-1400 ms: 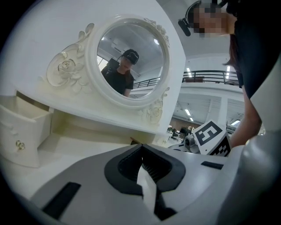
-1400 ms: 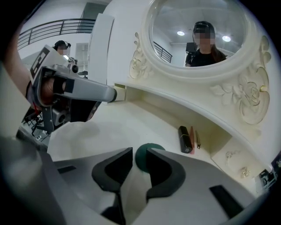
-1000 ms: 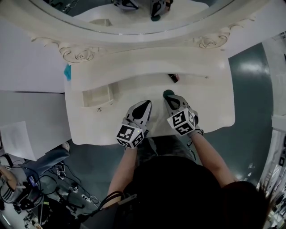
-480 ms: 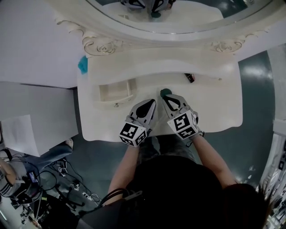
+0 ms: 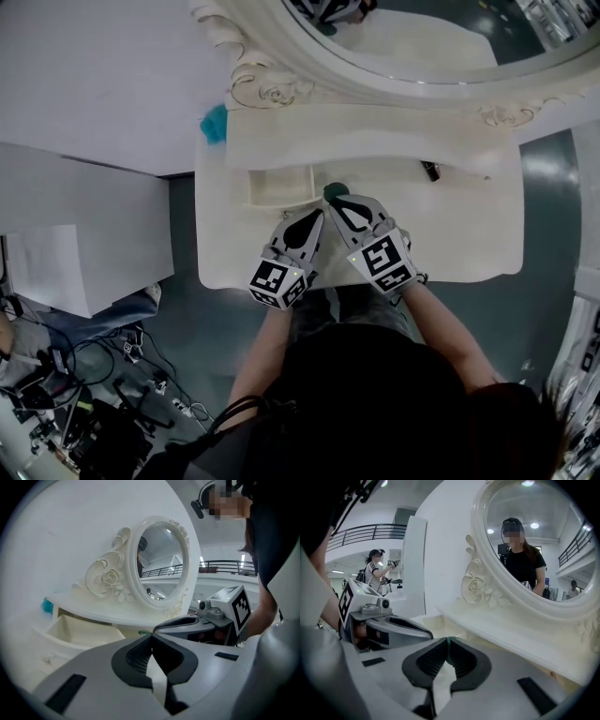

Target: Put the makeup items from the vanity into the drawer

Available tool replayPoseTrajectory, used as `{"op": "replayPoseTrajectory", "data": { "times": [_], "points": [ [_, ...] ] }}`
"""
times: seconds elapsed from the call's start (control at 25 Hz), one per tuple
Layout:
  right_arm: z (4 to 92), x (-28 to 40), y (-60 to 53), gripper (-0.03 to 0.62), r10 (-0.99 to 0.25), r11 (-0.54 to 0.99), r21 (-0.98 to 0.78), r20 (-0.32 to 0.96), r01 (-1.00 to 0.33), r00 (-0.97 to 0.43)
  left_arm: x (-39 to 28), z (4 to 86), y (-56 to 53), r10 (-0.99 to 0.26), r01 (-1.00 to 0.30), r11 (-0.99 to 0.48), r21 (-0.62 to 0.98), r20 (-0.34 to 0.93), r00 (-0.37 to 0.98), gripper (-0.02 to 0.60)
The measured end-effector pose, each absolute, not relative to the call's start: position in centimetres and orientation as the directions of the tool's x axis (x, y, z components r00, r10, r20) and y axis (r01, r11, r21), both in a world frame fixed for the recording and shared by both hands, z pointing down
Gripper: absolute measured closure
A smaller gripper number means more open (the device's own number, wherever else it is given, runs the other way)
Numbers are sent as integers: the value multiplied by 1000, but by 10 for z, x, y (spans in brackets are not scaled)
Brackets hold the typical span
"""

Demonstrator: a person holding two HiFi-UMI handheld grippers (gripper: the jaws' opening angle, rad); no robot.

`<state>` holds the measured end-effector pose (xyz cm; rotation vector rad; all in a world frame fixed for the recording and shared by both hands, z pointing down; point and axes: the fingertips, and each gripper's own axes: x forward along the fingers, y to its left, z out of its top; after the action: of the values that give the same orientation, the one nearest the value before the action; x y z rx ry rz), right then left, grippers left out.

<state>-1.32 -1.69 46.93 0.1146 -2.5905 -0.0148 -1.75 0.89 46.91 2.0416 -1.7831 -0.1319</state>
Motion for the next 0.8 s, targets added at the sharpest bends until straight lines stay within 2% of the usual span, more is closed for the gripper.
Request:
{"op": "replayPoseTrajectory", "data": {
  "times": [0.36, 0.8],
  "points": [
    [466, -76, 21, 557, -19, 999, -19, 527, -34, -849, -73, 471, 47, -969, -926, -35, 377, 212, 123, 568],
    [498, -124, 38, 557, -6, 992, -99, 591, -81, -806, -119, 497, 69, -970, -913, -22, 408, 213, 119, 568]
  ]
}}
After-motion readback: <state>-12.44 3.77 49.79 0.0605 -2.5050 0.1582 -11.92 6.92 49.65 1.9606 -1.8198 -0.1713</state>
